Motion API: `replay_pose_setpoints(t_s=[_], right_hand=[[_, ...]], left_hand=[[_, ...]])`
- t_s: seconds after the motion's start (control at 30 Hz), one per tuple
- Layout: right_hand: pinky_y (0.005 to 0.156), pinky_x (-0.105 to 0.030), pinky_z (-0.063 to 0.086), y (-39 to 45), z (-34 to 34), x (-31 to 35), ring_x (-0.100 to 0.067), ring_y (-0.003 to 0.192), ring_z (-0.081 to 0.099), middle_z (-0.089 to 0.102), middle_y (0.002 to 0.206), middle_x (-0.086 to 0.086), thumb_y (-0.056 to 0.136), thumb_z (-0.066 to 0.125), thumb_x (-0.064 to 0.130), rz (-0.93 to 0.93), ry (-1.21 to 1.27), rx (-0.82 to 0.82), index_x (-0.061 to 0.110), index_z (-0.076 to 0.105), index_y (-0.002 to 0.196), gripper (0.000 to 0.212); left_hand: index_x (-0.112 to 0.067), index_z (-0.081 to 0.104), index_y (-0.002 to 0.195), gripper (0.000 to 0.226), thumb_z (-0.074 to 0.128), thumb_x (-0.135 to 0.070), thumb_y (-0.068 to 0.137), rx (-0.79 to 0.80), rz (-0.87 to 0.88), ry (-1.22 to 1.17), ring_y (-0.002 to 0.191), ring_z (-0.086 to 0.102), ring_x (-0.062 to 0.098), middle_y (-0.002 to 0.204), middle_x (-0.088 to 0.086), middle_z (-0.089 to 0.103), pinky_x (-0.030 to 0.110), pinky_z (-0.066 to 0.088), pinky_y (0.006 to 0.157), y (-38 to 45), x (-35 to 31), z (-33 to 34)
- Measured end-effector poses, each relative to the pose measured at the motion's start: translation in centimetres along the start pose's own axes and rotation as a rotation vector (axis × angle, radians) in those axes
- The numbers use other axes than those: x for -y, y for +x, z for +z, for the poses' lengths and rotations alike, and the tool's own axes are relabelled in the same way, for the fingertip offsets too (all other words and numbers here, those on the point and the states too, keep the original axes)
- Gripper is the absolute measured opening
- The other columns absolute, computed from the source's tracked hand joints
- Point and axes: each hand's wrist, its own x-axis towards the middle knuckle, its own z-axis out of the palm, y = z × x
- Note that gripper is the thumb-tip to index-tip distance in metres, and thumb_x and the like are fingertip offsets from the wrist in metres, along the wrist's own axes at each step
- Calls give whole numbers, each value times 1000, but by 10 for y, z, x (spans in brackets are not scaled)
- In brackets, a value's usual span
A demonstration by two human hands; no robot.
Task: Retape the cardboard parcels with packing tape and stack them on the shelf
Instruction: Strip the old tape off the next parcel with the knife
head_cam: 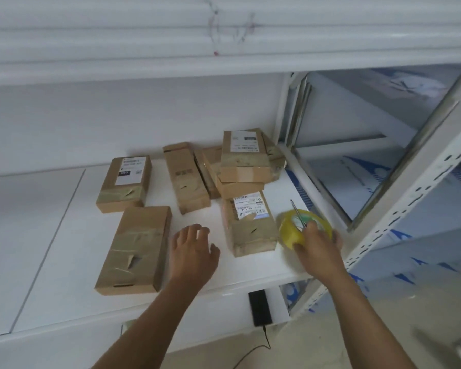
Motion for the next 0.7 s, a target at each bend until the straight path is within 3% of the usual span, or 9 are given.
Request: replay_pose_setpoints(t_s=[0.07, 0.1, 0.17, 0.27, 0.33, 0.5, 0.6, 0.7], right_hand=[[107, -42, 31, -8, -25, 9, -25, 102, 60, 54, 89, 7, 93, 62, 26, -3, 167, 7, 20, 36, 97, 26], [95, -41, 40, -14, -42, 16, -26, 95, 60, 53, 86, 6, 93, 64, 27, 13, 267, 18, 18, 37, 94, 28], [71, -38, 43, -26, -71, 33, -22, 78, 55, 52, 81, 1, 90, 68, 27, 13, 408, 23, 16, 37, 88, 33], [63, -30, 40, -43, -102, 61, -14, 68, 48, 52, 81, -5, 88, 72, 21, -86, 644, 13, 17, 36, 84, 36], [63, -22, 43, -48, -105, 85, -8, 68, 50, 52, 79, -2, 85, 76, 19, -161, 914, 113, 19, 36, 82, 40], [78, -35, 42, -41, -56, 146, -21, 87, 54, 52, 87, -8, 70, 75, 12, -183, 1405, 421, 18, 43, 88, 38], [77, -29, 42, -43, -22, 182, -14, 79, 61, 59, 75, 0, 76, 70, -3, -148, 1574, 546, 15, 44, 87, 33], [69, -28, 36, -47, 6, 208, -8, 69, 57, 53, 62, 7, 87, 56, -9, 0, 1604, 647, 19, 36, 73, 38]], left_hand=[[-23, 42, 144, 53, 48, -41, 94, 102, -141, 133, 148, 23, 31, 158, 8, 32, 55, 14, 119, 2, 23, -10], [-26, 31, 150, 58, 45, -41, 95, 132, -201, 187, 152, 8, 32, 164, 6, 17, 58, 4, 119, 3, 35, -14], [-32, 14, 156, 66, 42, -38, 96, 193, -297, 227, 152, -5, 37, 166, 3, 3, 65, -2, 116, 0, 56, -23], [-36, 12, 155, 68, 44, -33, 95, 249, -368, 165, 147, 11, 39, 162, 5, 9, 60, 21, 115, -7, 78, -32], [-38, 17, 154, 66, 45, -30, 95, 252, -391, 157, 142, 20, 36, 159, 4, 14, 53, 30, 111, -14, 90, -37], [-41, 11, 156, 66, 41, -30, 97, 268, -411, 190, 146, 17, 32, 162, 2, 13, 52, 26, 114, -32, 126, -48], [-41, 11, 155, 66, 40, -28, 97, 272, -433, 210, 146, 16, 32, 162, 3, 12, 55, 24, 115, -43, 158, -56], [-41, 12, 156, 65, 38, -25, 98, 272, -490, 216, 148, 14, 32, 164, 3, 11, 54, 20, 117, -53, 193, -61]])
